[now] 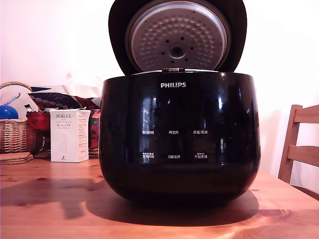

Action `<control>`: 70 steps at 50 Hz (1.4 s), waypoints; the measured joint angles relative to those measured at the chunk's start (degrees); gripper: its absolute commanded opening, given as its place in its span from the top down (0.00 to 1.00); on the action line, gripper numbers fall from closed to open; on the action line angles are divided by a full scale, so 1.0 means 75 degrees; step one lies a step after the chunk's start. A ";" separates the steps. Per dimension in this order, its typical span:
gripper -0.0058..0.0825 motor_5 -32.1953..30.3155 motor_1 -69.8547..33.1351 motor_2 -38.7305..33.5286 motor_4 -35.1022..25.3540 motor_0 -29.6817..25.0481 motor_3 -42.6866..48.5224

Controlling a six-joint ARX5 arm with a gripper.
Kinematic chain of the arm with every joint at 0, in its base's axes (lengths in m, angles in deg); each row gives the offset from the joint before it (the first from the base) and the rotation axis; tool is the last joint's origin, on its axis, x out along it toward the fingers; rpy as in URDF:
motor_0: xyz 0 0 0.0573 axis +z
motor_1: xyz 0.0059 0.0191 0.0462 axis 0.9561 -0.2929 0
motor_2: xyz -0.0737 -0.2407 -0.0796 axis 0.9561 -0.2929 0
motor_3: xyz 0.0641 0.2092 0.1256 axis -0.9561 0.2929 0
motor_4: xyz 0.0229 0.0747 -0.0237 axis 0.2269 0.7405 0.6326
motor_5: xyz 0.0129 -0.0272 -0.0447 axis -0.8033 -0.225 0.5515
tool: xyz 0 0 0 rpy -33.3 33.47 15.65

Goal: Close the rice cooker by pressing the lid down with medium force

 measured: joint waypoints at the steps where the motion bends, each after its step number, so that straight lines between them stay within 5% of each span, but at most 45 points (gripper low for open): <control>1: 0.96 0.0000 0.0000 0.0000 0.0023 -0.0012 0.0000; 31: 0.96 0.0058 -0.1300 -0.0067 0.0154 -0.0294 0.0160; 70: 0.96 0.0146 -0.1323 -0.0090 0.0504 -0.0414 -0.0734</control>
